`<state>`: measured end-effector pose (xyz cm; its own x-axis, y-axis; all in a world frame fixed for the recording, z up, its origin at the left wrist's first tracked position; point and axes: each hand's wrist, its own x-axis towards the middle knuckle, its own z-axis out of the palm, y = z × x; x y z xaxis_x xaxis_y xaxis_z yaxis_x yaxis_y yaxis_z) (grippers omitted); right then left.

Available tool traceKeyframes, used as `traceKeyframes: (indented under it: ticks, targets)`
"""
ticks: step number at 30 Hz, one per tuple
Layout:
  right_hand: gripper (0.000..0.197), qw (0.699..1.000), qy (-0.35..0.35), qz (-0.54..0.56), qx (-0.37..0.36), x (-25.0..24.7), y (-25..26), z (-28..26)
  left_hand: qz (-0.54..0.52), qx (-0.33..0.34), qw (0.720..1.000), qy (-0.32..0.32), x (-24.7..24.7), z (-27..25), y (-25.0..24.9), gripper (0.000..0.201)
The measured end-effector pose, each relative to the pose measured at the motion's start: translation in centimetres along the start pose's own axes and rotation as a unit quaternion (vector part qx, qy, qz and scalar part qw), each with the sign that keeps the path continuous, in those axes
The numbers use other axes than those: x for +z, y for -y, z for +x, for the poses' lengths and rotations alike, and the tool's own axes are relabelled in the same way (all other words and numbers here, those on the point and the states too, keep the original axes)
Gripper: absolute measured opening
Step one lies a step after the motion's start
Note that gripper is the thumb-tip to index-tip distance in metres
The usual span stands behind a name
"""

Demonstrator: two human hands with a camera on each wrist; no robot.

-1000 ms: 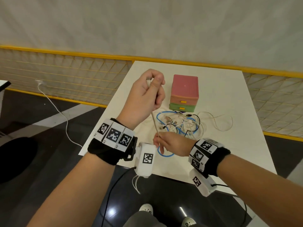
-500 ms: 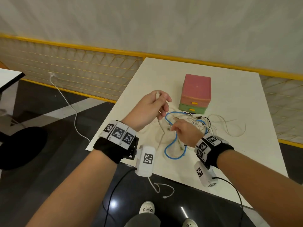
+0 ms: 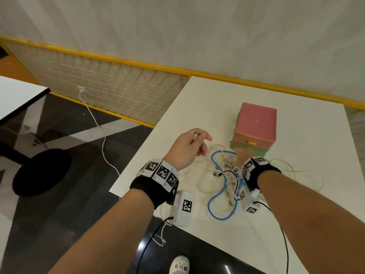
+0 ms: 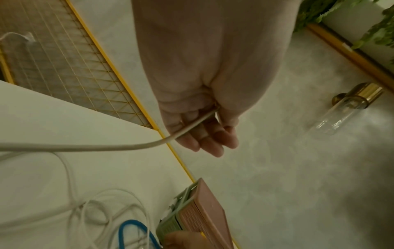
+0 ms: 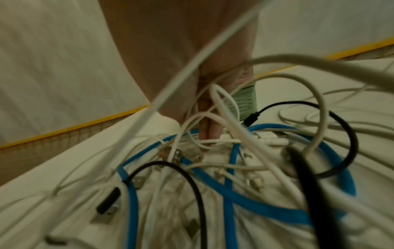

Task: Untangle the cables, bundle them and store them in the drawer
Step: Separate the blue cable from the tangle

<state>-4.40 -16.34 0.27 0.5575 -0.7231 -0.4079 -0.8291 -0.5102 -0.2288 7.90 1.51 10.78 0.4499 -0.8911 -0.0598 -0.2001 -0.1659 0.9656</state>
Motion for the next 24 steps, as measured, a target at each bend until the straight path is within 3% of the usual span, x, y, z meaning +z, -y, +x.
traceKeyframes:
  ticks: [8,11,13,15,17,19,21,24]
  targets:
    - [0.024,0.998,-0.011,-0.060,-0.022,1.6,-0.6,2.0,-0.005,0.005,1.000,-0.013,-0.3,0.4,0.7,0.023]
    - [0.024,0.996,-0.081,0.012,-0.020,1.1,-0.3,1.5,-0.007,0.013,1.000,-0.013,-0.2,0.4,0.5,0.024]
    - [0.019,0.970,-0.206,0.107,-0.079,0.5,0.0,0.4,0.002,0.019,1.000,-0.011,-0.2,0.4,0.0,0.024]
    - [0.016,0.918,-0.317,0.181,-0.156,-0.9,0.6,-1.4,0.013,0.029,0.999,-0.014,-0.1,0.3,-0.6,0.024]
    - [0.015,0.871,-0.365,0.249,-0.216,-3.0,1.5,-3.4,0.031,0.046,0.998,-0.037,-0.1,0.3,-1.4,0.025]
    - [0.007,0.835,-0.377,0.297,-0.270,-5.2,2.4,-5.5,0.026,0.062,0.996,-0.064,-0.2,0.3,-2.4,0.025]
    - [0.019,0.807,-0.364,0.344,-0.314,-6.9,3.2,-7.5,-0.011,0.075,0.994,-0.081,-0.1,0.3,-3.5,0.025]
    - [0.035,0.788,-0.272,0.422,-0.356,-8.3,4.0,-10.4,-0.052,0.083,0.992,-0.076,0.8,0.2,-5.3,0.025]
